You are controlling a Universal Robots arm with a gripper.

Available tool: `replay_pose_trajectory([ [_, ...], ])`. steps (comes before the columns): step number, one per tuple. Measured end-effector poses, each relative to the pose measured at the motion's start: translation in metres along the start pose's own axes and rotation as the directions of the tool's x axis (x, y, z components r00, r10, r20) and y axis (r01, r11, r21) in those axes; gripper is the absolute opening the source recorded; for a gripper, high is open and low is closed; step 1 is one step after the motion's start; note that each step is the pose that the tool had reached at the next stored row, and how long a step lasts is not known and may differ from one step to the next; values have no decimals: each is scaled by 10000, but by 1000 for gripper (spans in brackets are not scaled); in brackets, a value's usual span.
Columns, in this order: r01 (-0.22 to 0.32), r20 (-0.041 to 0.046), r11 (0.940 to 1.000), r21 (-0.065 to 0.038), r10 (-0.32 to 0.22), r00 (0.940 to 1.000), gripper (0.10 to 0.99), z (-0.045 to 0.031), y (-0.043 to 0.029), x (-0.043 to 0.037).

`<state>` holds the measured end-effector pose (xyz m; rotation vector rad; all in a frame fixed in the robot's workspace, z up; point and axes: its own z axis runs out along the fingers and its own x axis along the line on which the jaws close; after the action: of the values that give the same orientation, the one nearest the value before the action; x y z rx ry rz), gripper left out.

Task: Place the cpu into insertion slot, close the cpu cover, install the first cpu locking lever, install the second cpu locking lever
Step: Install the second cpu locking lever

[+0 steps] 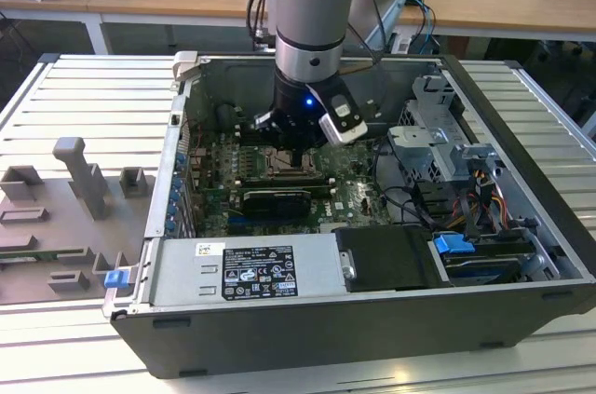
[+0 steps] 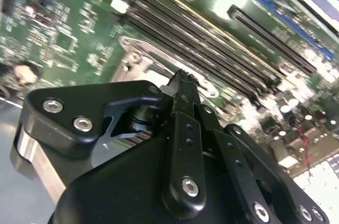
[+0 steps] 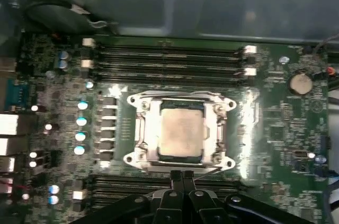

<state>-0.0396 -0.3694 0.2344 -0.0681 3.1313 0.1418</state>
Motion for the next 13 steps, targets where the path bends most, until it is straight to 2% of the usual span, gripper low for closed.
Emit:
replay_pose_trajectory([
  [1, 2, 0, 10000, -2, -2, 10000, 106, 6, 1, 62],
  [5, 88, -8, 10000, -4, -88, 10000, 106, 46, -8, 164],
  [6, 123, -8, 9999, -74, -123, 9999, 106, 51, -37, 175],
  [7, 126, 5, 9995, -297, -125, 9999, 106, 50, -64, 200],
  [8, 134, 13, 9989, -448, -133, 9999, 106, 48, -92, 234],
  [11, 129, 16, 9987, -496, -129, 9999, 106, 44, -148, 268],
  [13, 131, 18, 9984, -545, -130, 9999, 106, 49, -158, 296],
])
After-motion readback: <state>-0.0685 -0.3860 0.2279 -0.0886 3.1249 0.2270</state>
